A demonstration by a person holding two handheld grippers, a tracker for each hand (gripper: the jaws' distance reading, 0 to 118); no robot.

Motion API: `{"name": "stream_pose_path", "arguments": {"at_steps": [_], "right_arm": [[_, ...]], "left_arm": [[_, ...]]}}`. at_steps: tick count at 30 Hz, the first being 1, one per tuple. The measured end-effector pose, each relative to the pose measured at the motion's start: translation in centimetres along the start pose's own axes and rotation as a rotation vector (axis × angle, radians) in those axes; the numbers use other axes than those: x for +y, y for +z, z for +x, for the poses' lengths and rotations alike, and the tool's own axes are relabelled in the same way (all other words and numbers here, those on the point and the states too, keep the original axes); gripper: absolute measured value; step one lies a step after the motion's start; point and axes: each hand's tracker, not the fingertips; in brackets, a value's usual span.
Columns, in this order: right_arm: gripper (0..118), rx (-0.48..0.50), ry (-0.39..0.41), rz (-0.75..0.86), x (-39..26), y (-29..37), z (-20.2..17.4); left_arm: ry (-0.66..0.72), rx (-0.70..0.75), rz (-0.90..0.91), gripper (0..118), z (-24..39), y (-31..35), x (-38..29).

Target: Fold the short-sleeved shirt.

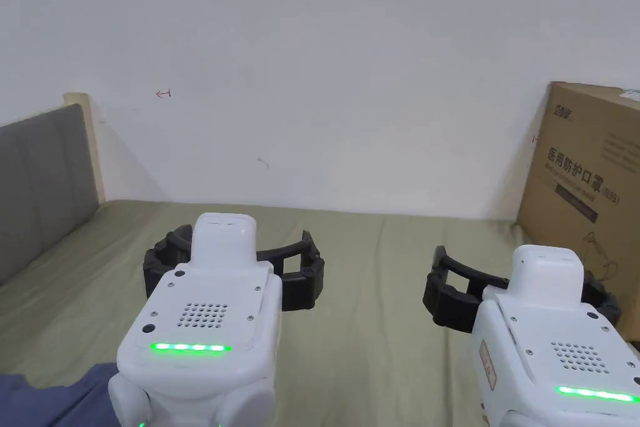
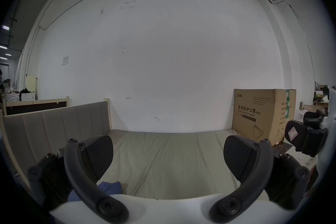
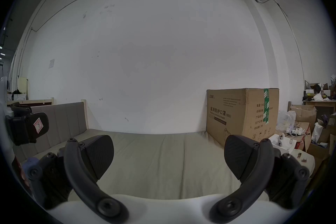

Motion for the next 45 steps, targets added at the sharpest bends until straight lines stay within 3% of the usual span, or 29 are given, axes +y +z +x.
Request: {"name": "stream_pose_path", "arguments": {"at_steps": [45], "right_arm": [[118,-0.008,0.026,0.025,0.40,0.06,-0.04]], "left_arm": [[-0.010,-0.027,-0.015,118,0.67,-0.11,0.32]]}}
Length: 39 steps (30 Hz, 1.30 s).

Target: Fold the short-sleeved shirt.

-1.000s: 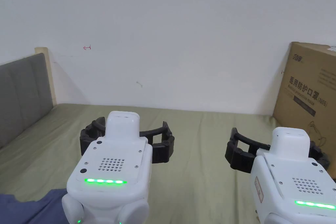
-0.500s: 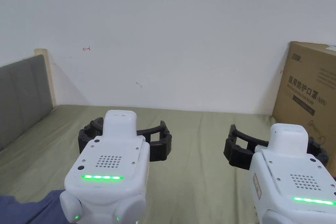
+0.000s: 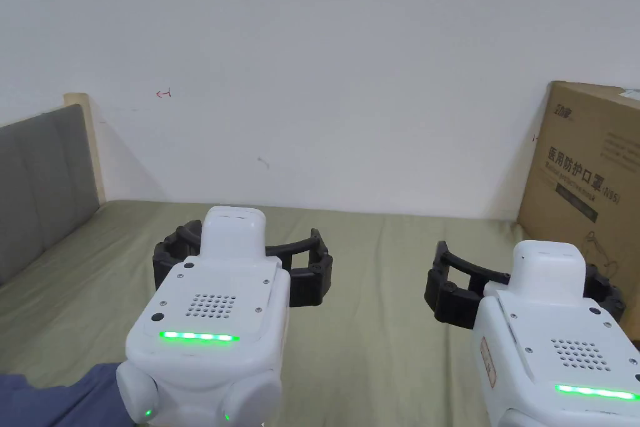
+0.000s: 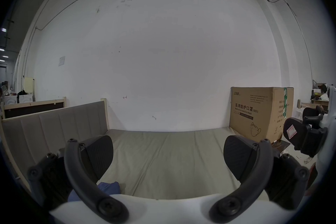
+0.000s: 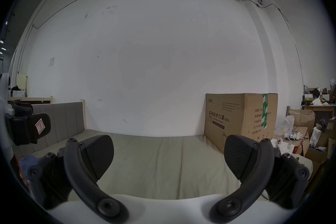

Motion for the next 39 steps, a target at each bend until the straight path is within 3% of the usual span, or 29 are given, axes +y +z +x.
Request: {"name": "stream_pose_path", "arguments": {"at_steps": [21,28,36,37,38,39], "right_arm": [[118,-0.019,0.003,0.003,-0.3,0.5,0.5],[118,-0.014,0.046,0.011,-0.7,0.6,0.2],[118,0.009,0.007,0.005,-0.7,0.6,0.8],[118,0.009,0.001,0.001,-0.6,0.6,0.8],[117,-0.001,-0.005,-0.008,-0.5,0.5,0.8],[111,-0.019,-0.007,-0.022,-0.4,0.5,0.6]], "left_arm": [[-0.028,-0.007,0.034,118,-0.1,0.1,-0.7],[-0.043,-0.004,0.009,118,0.1,-0.2,-1.0],[-0.035,-0.059,-0.024,118,0.2,-0.8,-0.8],[-0.042,-0.057,-0.021,115,0.5,-0.6,-0.7],[-0.050,-0.055,-0.017,105,0.7,-0.5,-0.6],[-0.067,-0.050,-0.015,87,0.9,-0.4,-0.6]]}}
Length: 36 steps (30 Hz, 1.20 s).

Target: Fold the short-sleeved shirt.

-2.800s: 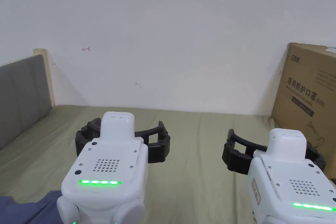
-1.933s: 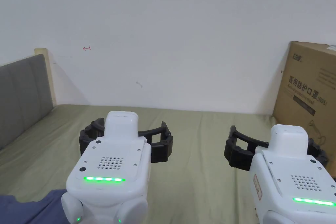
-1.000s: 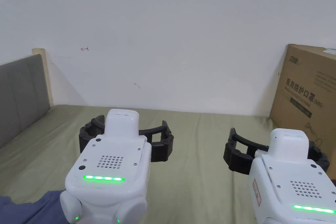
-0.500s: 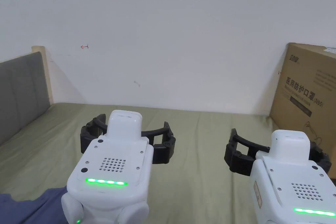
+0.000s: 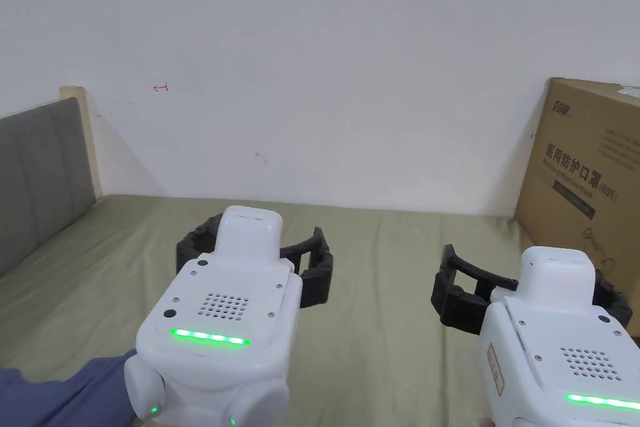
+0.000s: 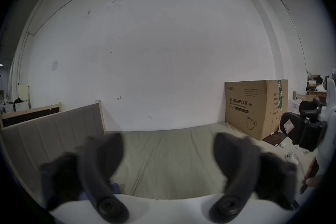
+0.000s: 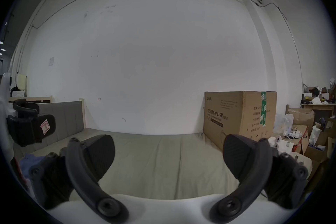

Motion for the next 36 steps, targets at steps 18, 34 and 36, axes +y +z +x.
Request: {"name": "stream_pose_path", "arguments": {"at_steps": [18,34,36], "right_arm": [[0,0.101,0.069,-0.063,-1.0,-0.9,-2.2],[0,0.660,0.035,-0.152,-2.3,0.0,-24.4],[0,0.680,0.052,-0.169,-2.4,-0.3,-24.7]], "left_arm": [[-0.032,0.016,-0.106,0,-2.4,0.3,-1.2],[0.041,0.513,-0.206,0,-23.6,10.5,-4.6],[0.024,0.497,-0.229,0,-23.9,9.9,-5.0]]}}
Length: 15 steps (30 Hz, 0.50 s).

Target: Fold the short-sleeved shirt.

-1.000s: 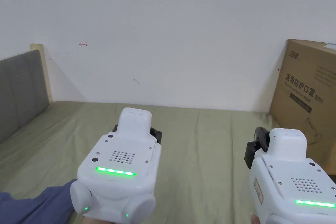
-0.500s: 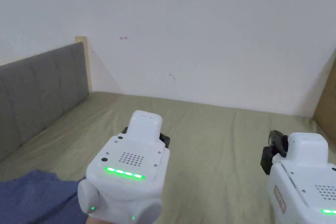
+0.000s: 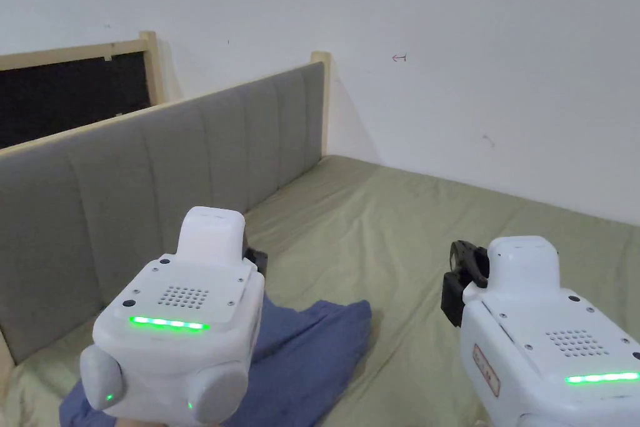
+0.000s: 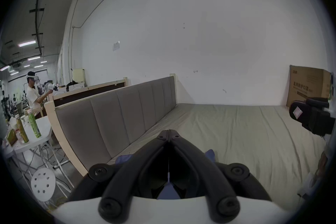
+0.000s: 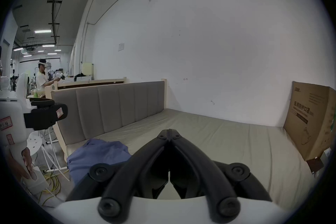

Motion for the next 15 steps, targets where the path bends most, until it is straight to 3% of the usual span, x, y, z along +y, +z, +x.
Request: {"name": "stream_pose_path", "arguments": {"at_steps": [2,4,7,10,15], "right_arm": [[0,0.012,0.018,-0.025,-0.2,-0.1,0.4],[0,0.019,0.039,-0.050,-0.7,-0.1,1.3],[0,0.005,0.056,-0.104,-2.0,-0.4,2.8],[0,-0.001,0.039,-0.168,-3.4,-1.0,4.4],[0,-0.040,0.046,-0.196,-5.3,-1.3,6.3]], "left_arm": [[-0.030,-0.018,-0.086,0,-0.5,-2.0,-0.4],[-0.048,-0.076,-0.291,0,-2.0,-6.2,-1.0],[0.077,-0.223,-0.614,0,-4.8,-13.4,-3.9],[0.183,-0.184,-0.824,0,-6.8,-18.3,-7.6],[0.210,-0.119,-0.968,1,-7.9,-22.4,-11.5]]}}
